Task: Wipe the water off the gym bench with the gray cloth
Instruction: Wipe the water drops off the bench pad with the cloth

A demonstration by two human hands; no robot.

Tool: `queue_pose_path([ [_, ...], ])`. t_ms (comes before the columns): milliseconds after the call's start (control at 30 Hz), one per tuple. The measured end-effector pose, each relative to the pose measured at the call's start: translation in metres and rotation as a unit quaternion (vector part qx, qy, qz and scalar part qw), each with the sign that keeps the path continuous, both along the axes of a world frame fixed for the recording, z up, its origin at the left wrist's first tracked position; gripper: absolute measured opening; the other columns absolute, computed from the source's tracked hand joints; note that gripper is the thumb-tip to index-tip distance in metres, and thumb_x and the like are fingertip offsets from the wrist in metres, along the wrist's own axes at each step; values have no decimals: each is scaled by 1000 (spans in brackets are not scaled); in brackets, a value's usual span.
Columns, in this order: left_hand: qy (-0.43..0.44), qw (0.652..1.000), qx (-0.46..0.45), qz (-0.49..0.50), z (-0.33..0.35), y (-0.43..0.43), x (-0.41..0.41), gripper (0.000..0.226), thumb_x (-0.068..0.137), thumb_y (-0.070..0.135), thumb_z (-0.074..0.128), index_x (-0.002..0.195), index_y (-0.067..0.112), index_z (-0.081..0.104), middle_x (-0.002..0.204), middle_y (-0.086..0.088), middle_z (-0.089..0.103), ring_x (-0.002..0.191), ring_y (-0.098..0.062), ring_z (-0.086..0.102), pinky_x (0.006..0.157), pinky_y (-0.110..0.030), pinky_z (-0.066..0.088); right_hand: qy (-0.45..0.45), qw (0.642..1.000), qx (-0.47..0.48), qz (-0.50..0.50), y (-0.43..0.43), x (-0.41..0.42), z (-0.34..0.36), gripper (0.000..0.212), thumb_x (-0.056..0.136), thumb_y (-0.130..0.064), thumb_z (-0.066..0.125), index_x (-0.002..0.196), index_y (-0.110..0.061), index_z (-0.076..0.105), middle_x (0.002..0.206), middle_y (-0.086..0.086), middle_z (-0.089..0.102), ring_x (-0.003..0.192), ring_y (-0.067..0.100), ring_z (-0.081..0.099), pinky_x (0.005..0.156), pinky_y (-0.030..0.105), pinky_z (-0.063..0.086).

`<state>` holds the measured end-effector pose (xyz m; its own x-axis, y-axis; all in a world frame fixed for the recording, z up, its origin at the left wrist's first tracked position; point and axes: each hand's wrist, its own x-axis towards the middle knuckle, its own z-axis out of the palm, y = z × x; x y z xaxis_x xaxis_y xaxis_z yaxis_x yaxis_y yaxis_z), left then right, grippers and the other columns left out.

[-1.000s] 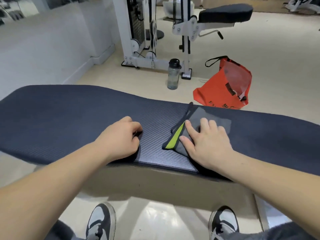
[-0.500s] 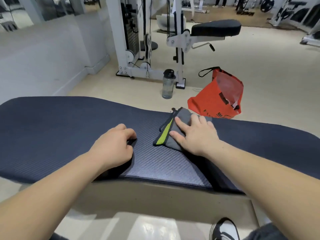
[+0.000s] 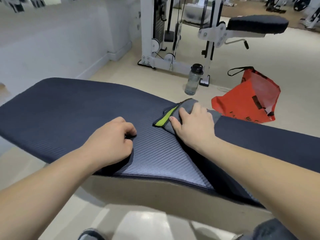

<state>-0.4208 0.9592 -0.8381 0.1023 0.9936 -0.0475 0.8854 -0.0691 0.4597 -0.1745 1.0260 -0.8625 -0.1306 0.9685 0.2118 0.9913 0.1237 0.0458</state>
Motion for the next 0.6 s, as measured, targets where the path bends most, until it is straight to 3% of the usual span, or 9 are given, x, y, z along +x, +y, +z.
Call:
queue_pose_path([
  [167, 0, 1000, 10, 27, 1, -7, -21, 25, 84, 17, 55, 95, 36, 69, 97, 13, 55, 91, -16, 59, 81, -35, 52, 0, 984, -16, 180, -48, -61, 2, 65, 96, -66, 32, 132, -21, 61, 106, 13, 52, 97, 35, 51, 83, 44, 42],
  [333, -3, 1000, 13, 17, 0, -8, -24, 24, 87, 20, 58, 100, 34, 72, 102, 14, 56, 93, -15, 60, 85, -36, 53, -12, 961, -21, 276, -86, -25, 8, 64, 96, -67, 39, 138, -23, 60, 101, 10, 54, 87, 32, 52, 77, 42, 48],
  [467, -14, 1000, -4, -7, 0, -7, -19, 23, 86, 20, 57, 95, 35, 71, 99, 16, 56, 90, -9, 60, 85, -36, 54, 4, 970, -34, 241, -90, 12, 8, 66, 92, -75, 41, 140, -33, 60, 101, 3, 52, 89, 27, 52, 81, 41, 47],
  [600, -24, 999, -13, -18, 1, -7, -14, 22, 86, 21, 57, 94, 35, 71, 98, 18, 55, 91, -7, 60, 87, -38, 55, 3, 994, -43, 99, -61, 24, 13, 72, 87, -81, 33, 140, -38, 56, 102, 3, 47, 100, 29, 51, 88, 42, 46],
])
